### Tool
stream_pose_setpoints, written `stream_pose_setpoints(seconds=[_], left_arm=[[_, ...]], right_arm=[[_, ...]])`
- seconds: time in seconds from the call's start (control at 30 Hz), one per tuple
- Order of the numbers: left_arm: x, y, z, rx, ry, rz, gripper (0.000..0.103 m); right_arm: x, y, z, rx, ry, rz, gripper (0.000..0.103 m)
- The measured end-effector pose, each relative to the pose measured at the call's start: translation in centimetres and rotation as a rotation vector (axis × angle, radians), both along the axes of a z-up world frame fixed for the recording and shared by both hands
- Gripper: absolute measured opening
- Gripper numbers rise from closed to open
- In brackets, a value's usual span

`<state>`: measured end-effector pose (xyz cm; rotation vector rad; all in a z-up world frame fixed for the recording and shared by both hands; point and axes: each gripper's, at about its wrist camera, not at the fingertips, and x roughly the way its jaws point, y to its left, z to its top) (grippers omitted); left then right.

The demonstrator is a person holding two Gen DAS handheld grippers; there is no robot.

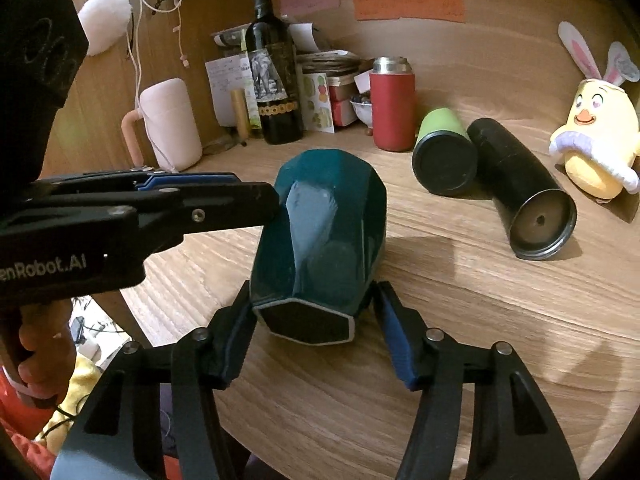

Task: Flip cup upside down
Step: 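Grasp the teal cup with the right gripper while the left gripper releases it, then rotate the teal cup upright with the right gripper and set it down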

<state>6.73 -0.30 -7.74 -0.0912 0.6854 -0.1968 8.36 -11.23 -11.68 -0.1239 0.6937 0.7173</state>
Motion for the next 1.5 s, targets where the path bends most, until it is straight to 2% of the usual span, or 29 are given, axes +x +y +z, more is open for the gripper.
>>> stream_pose_setpoints(seconds=[0.5, 1.03, 1.4, 1.5], left_arm=[[0.7, 1.6, 0.9, -0.031, -0.051, 0.012, 0.035], [3.4, 4.3, 0.9, -0.030, -0.079, 0.069, 0.033], [4.2, 4.6, 0.2, -0.002, -0.049, 0.073, 0.033], [3.8, 4.7, 0.5, 0.002, -0.058, 0.078, 0.033]], right_arm=[[0.0, 0.2, 2.4, 0.017, -0.075, -0.008, 0.054], [2.2, 2.8, 3.6, 0.021, -0.127, 0.008, 0.053], [3.0, 3.1, 3.2, 0.030, -0.103, 0.001, 0.051], [3.2, 2.9, 3.3, 0.036, -0.068, 0.014, 0.052]])
